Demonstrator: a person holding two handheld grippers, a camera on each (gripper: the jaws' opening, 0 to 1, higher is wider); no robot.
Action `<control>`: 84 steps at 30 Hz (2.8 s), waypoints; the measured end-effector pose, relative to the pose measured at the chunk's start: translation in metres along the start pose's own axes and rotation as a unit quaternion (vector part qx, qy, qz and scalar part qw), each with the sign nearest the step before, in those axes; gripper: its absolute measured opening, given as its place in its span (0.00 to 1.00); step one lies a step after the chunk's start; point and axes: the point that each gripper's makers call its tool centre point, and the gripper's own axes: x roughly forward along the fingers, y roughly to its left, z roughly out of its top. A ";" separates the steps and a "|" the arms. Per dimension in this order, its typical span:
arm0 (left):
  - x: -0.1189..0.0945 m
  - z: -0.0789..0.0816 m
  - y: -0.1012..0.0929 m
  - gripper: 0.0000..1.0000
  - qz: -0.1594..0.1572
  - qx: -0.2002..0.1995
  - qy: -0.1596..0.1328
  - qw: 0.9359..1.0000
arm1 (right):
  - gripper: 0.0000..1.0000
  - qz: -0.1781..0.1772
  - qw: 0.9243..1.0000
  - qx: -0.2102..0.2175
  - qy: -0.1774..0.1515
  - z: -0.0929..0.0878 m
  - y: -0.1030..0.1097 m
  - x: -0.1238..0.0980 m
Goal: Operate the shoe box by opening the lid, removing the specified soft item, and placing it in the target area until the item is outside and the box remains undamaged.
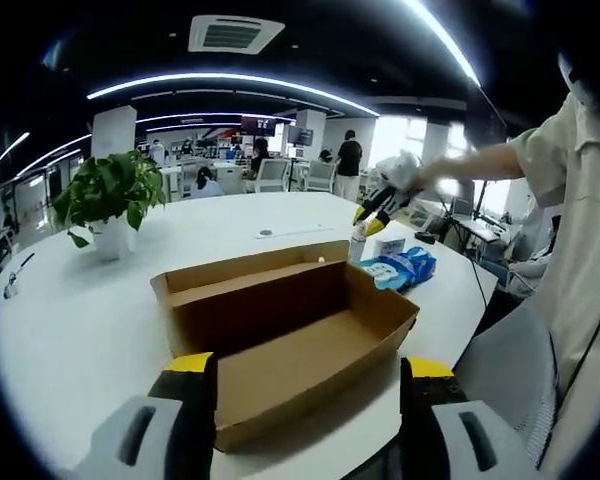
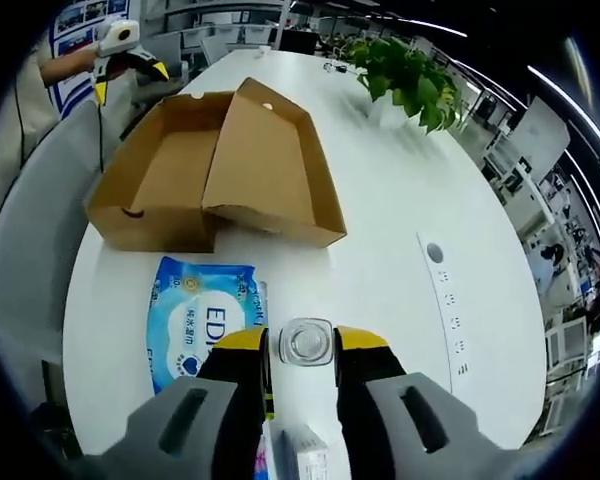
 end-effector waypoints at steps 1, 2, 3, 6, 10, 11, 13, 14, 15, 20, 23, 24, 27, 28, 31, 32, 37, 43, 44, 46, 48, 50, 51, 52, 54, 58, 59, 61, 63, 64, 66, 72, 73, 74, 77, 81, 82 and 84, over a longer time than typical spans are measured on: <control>0.000 0.000 0.000 0.76 0.000 0.000 0.000 1.000 | 0.24 0.000 1.000 0.001 0.001 0.000 0.000 0.000; 0.000 0.000 0.000 0.76 0.001 -0.001 0.000 1.000 | 0.25 0.000 1.000 0.002 0.001 0.000 0.000 0.000; 0.000 0.000 0.001 0.76 0.001 -0.001 0.000 1.000 | 0.25 -0.001 1.000 0.001 0.001 0.000 -0.001 0.000; 0.001 0.000 0.001 0.76 0.001 -0.002 0.000 1.000 | 0.25 -0.001 1.000 0.002 0.000 0.000 -0.001 0.000; 0.001 0.001 0.001 0.76 0.001 0.000 0.000 1.000 | 0.26 -0.006 1.000 0.004 -0.001 0.000 -0.003 -0.001; 0.000 0.002 0.001 0.76 0.001 0.000 -0.001 1.000 | 0.27 -0.007 1.000 0.004 -0.001 0.001 -0.004 -0.001; 0.000 0.003 0.002 0.76 0.002 0.000 -0.003 1.000 | 0.27 -0.009 1.000 0.005 -0.001 0.000 -0.005 -0.002; -0.001 0.003 0.002 0.76 0.003 -0.001 -0.004 1.000 | 0.28 -0.009 1.000 0.005 -0.001 0.000 -0.005 -0.002; -0.001 0.002 0.003 0.76 0.004 -0.001 -0.004 1.000 | 0.28 -0.009 1.000 0.006 -0.002 0.000 -0.005 -0.003; 0.000 0.000 0.009 0.75 0.013 -0.008 -0.001 1.000 | 0.31 -0.015 1.000 0.009 -0.003 0.000 -0.006 -0.007; 0.000 -0.003 0.014 0.74 0.023 -0.010 0.004 1.000 | 0.33 -0.017 1.000 0.010 -0.002 0.000 -0.006 -0.009; 0.001 -0.003 0.016 0.73 0.028 -0.012 0.006 1.000 | 0.34 -0.020 1.000 0.011 -0.003 0.001 -0.007 -0.010; -0.001 -0.006 0.028 0.66 0.054 -0.026 0.009 0.998 | 0.35 -0.027 0.999 0.025 -0.010 0.006 -0.010 -0.014; -0.001 -0.007 0.030 0.64 0.058 -0.026 0.011 0.998 | 0.36 -0.029 0.999 0.028 -0.013 0.008 -0.010 -0.015; -0.002 -0.009 0.038 0.62 0.074 -0.031 0.014 0.997 | 0.37 -0.036 0.997 0.058 -0.026 0.019 -0.011 -0.018; -0.003 -0.011 0.040 0.61 0.079 -0.030 0.018 0.996 | 0.37 -0.039 0.997 0.064 -0.031 0.023 -0.011 -0.019; -0.005 -0.023 0.051 0.52 0.100 -0.030 0.037 0.994 | 0.37 -0.045 0.992 0.107 -0.044 0.034 -0.010 -0.019; -0.008 -0.037 0.069 0.38 0.143 -0.058 0.057 0.986 | 0.34 -0.059 0.988 0.135 -0.052 0.047 -0.009 -0.011; -0.008 -0.040 0.071 0.36 0.150 -0.059 0.062 0.985 | 0.33 -0.063 0.987 0.139 -0.055 0.050 -0.009 -0.009; -0.009 -0.044 0.076 0.34 0.162 -0.070 0.067 0.982 | 0.32 -0.066 0.985 0.151 -0.055 0.053 -0.009 -0.006; -0.011 -0.048 0.082 0.31 0.180 -0.090 0.068 0.977 | 0.30 -0.073 0.982 0.168 -0.054 0.058 -0.009 -0.001; -0.012 -0.051 0.087 0.28 0.191 -0.101 0.067 0.974 | 0.29 -0.070 0.978 0.189 -0.062 0.065 -0.006 0.003; -0.012 -0.052 0.090 0.27 0.197 -0.110 0.066 0.972 | 0.28 -0.065 0.974 0.205 -0.070 0.071 -0.003 0.006; -0.012 -0.053 0.092 0.27 0.201 -0.115 0.066 0.971 | 0.29 -0.063 0.972 0.215 -0.072 0.075 -0.001 0.008; -0.012 -0.055 0.095 0.25 0.209 -0.126 0.069 0.967 | 0.28 -0.069 0.967 0.233 -0.072 0.080 -0.002 0.013; -0.009 -0.058 0.099 0.21 0.223 -0.139 0.077 0.962 | 0.27 -0.078 0.954 0.278 -0.075 0.086 -0.005 0.024; -0.008 -0.058 0.100 0.19 0.227 -0.143 0.078 0.960 | 0.27 -0.084 0.953 0.284 -0.072 0.086 -0.005 0.027; -0.006 -0.058 0.101 0.18 0.233 -0.150 0.080 0.958 | 0.26 -0.093 0.951 0.287 -0.064 0.083 -0.007 0.033; -0.003 -0.059 0.102 0.16 0.240 -0.152 0.086 0.955 | 0.24 -0.100 0.949 0.295 -0.057 0.081 -0.008 0.037; -0.002 -0.059 0.103 0.15 0.243 -0.150 0.089 0.954 | 0.24 -0.103 0.947 0.300 -0.054 0.080 -0.007 0.039; 0.000 -0.060 0.103 0.13 0.252 -0.155 0.093 0.951 | 0.24 -0.108 0.943 0.309 -0.055 0.082 -0.007 0.043; 0.001 -0.064 0.103 0.04 0.265 -0.160 0.104 0.945 | 0.26 -0.114 0.939 0.317 -0.061 0.087 -0.006 0.056; 0.001 -0.064 0.104 0.04 0.265 -0.162 0.104 0.945 | 0.26 -0.117 0.939 0.318 -0.058 0.086 -0.006 0.059; 0.001 -0.064 0.104 0.04 0.265 -0.166 0.103 0.944 | 0.26 -0.121 0.937 0.323 -0.055 0.084 -0.007 0.062; 0.001 -0.064 0.103 0.04 0.266 -0.167 0.102 0.944 | 0.27 -0.127 0.931 0.341 -0.042 0.076 -0.007 0.071; 0.001 -0.065 0.105 0.03 0.271 -0.166 0.100 0.943 | 0.26 -0.120 0.921 0.368 -0.029 0.068 -0.002 0.082; 0.001 -0.065 0.105 0.03 0.273 -0.166 0.100 0.942 | 0.26 -0.120 0.916 0.382 -0.034 0.069 -0.001 0.084; 0.001 -0.065 0.105 0.03 0.275 -0.168 0.100 0.941 | 0.23 -0.112 0.904 0.410 -0.037 0.071 0.001 0.089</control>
